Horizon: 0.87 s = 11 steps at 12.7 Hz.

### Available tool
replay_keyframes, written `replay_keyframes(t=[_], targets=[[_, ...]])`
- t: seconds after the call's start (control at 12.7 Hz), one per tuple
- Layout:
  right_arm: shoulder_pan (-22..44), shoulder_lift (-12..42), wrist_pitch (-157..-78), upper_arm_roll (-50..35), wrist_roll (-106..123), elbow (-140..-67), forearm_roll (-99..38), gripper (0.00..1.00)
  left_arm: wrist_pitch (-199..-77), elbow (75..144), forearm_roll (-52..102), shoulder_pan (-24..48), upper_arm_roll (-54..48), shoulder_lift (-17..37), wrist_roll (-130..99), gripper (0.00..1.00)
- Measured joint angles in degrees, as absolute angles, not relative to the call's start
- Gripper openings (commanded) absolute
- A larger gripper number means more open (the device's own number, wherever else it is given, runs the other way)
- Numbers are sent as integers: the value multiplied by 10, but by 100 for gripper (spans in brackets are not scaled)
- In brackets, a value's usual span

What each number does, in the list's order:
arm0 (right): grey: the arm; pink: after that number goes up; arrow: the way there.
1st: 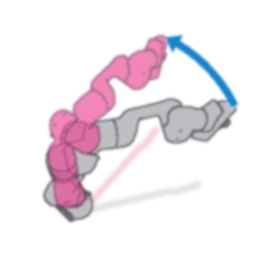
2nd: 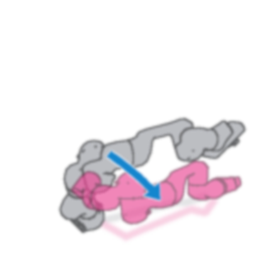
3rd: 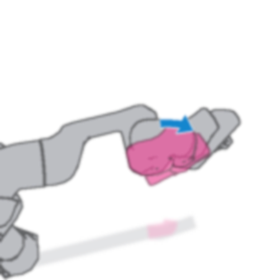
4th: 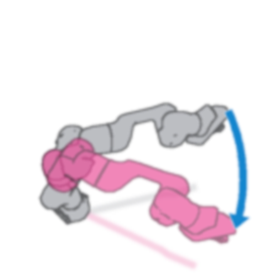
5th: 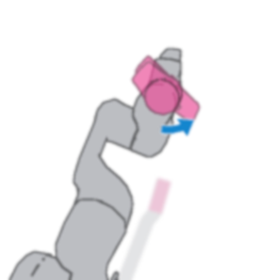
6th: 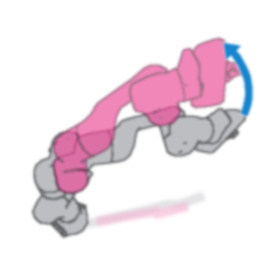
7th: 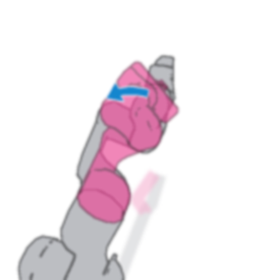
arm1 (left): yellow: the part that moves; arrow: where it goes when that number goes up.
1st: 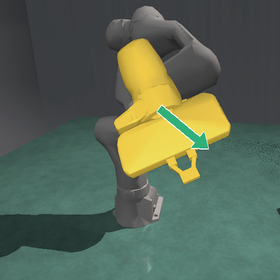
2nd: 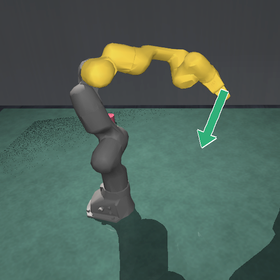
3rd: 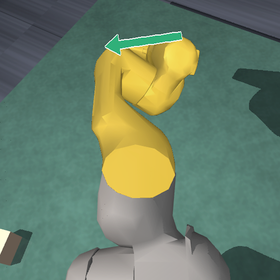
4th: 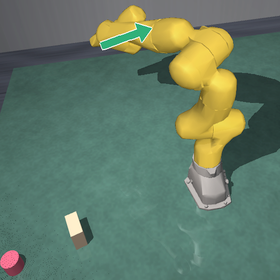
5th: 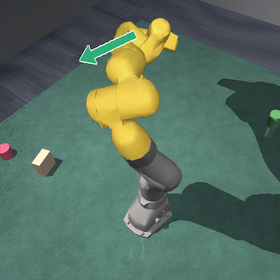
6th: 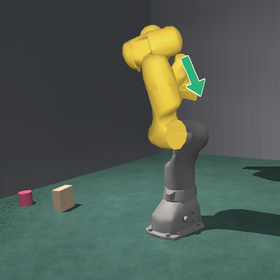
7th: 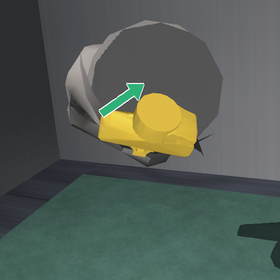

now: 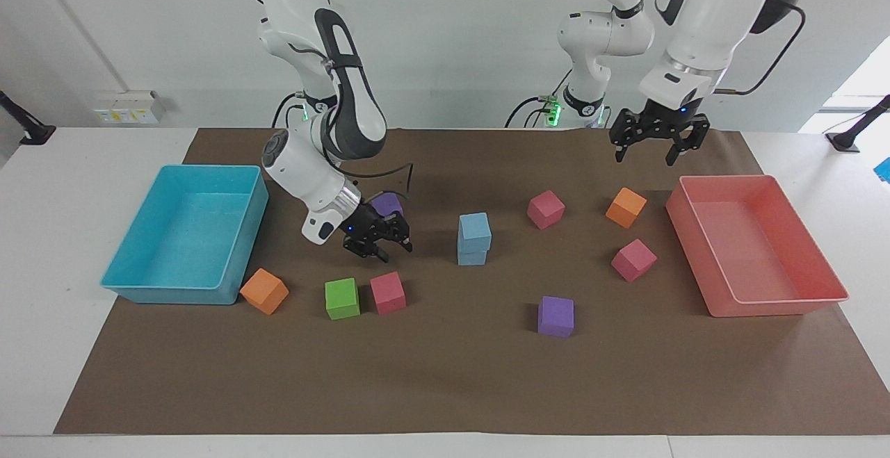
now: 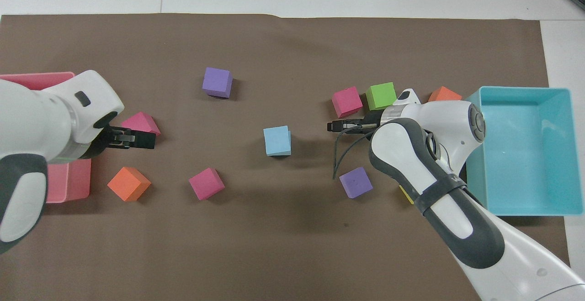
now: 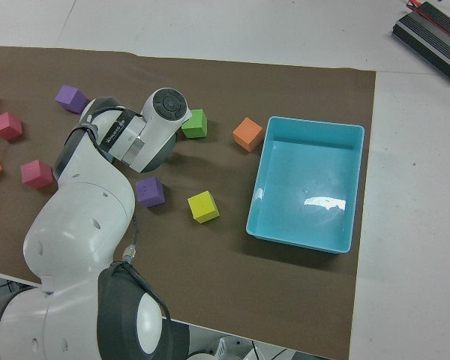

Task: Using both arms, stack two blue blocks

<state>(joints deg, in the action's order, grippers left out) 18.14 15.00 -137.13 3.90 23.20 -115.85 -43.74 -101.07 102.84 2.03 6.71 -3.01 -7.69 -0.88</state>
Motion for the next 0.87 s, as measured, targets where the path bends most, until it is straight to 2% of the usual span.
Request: replay_keyframes(t=[0.16,0.47,0.63,0.87], targets=[[151,132,-1332,40,197,-1153,-338,100,-972,975,24,48,-30,-58,12,100],[102,92,-1181,42,71,-1092,-157,100,-940,890,23,48,-36,4,18,100],[95,84,-1119,42,2,-1056,-93,100,-910,861,23,48,-36,22,19,100],[79,76,-1068,43,-47,-1022,-28,100,-859,843,23,48,-38,28,19,100]])
